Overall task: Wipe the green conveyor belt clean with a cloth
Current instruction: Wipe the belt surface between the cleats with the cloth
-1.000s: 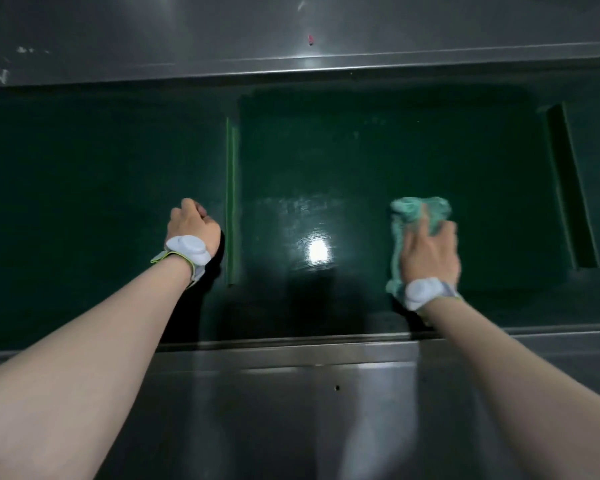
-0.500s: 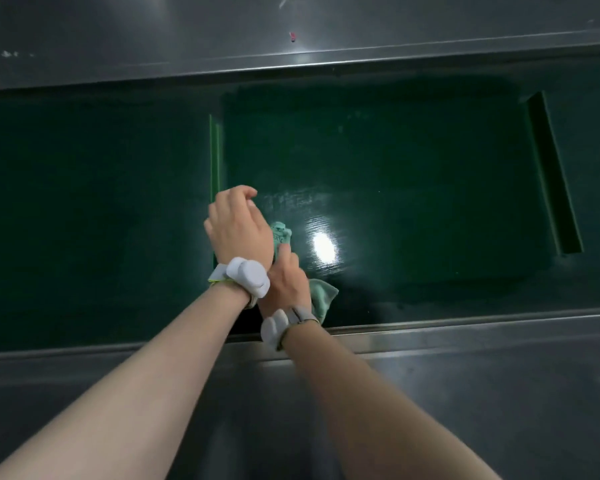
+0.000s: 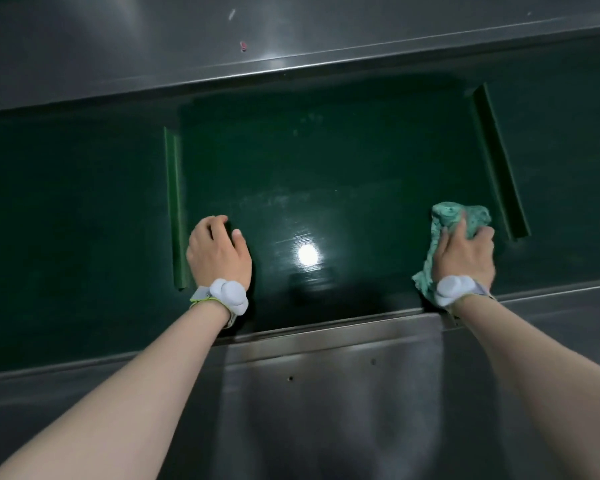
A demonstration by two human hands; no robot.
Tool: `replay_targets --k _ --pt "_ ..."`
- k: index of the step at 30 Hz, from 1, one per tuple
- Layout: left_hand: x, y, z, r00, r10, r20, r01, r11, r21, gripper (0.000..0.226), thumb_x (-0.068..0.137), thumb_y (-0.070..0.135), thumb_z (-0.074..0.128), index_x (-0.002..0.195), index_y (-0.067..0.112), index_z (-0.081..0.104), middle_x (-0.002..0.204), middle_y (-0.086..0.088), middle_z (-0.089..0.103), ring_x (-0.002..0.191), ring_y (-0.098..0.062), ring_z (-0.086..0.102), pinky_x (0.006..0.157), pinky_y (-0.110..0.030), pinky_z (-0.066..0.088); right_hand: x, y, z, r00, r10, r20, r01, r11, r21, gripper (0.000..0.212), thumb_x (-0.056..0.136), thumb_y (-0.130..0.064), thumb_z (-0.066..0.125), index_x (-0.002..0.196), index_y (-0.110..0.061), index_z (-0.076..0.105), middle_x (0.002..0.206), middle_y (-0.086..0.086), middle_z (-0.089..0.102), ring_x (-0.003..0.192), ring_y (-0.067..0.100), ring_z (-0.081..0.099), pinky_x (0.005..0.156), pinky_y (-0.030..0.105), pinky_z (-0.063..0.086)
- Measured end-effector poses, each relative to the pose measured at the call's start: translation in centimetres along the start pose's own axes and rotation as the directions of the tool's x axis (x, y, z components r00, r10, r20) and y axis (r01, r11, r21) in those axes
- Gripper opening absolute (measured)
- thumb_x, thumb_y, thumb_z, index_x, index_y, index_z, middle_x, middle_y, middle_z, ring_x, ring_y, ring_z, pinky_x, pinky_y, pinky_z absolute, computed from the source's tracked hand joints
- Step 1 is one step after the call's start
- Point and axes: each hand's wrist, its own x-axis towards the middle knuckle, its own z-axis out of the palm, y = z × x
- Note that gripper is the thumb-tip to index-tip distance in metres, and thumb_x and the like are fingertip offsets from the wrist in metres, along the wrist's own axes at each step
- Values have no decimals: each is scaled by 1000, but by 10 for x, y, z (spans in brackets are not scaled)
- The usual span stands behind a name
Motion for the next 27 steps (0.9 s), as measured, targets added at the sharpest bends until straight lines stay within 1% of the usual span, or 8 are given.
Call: replay_targets --k 2,5,8,10,13,16,22,27 --pt "-5 5 5 1000 -6 3 6 1000 8 29 99 25 54 123 11 58 130 -12 58 120 -37 54 91 -50 45 -13 -17 11 994 -105 -3 105 994 -20 55 106 -36 35 158 -19 29 137 27 43 113 45 50 84 48 51" --pt "-10 24 13 1000 8 -5 -8 1000 0 26 99 23 52 122 12 58 130 -10 58 119 -36 54 91 -50 44 -57 -70 35 928 -372 2 372 928 -16 59 92 -22 61 149 -13 49 106 26 58 82 39 58 61 39 53" --pt "-11 49 19 999 28 -19 -28 999 -20 24 99 19 50 121 14 59 129 -9 58 119 -34 54 92 -49 43 -115 -122 43 754 -647 110 650 760 14 58 95 -14 40 152 -9 41 102 20 56 80 33 54 61 39 51" --pt "-12 65 23 999 46 -17 -46 998 -39 25 99 19 49 121 14 58 129 -9 59 120 -34 53 94 -49 43 -130 -128 40 663 -724 190 728 683 60 61 97 -16 46 156 -7 33 107 18 53 84 31 51 65 40 53" --pt "-13 77 29 998 69 -8 -69 997 -36 26 100 24 50 122 14 58 129 -10 59 121 -34 53 95 -49 43 -108 -112 32 634 -766 109 762 642 83 63 92 -23 64 151 -10 45 100 14 53 74 28 50 53 35 47" --pt "-15 81 37 994 109 24 -109 994 9 29 100 30 50 123 13 58 129 -11 58 120 -36 53 95 -50 44 -58 -64 23 676 -730 101 733 680 5 64 88 -16 67 150 -13 48 96 12 51 69 29 50 47 34 44" --pt "-20 88 44 984 171 59 -174 983 57 34 102 29 52 128 9 57 135 -15 56 124 -39 52 97 -53 44 44 59 -17 920 -377 107 389 912 -131 57 102 -25 57 155 -15 39 114 22 50 87 40 56 58 42 52" --pt "-13 95 44 982 173 82 -178 982 68 36 102 30 52 132 9 56 137 -14 55 125 -38 51 99 -52 43 61 80 -21 912 -381 151 404 899 -169 66 101 -13 49 161 -14 22 123 22 44 93 39 51 59 41 44"
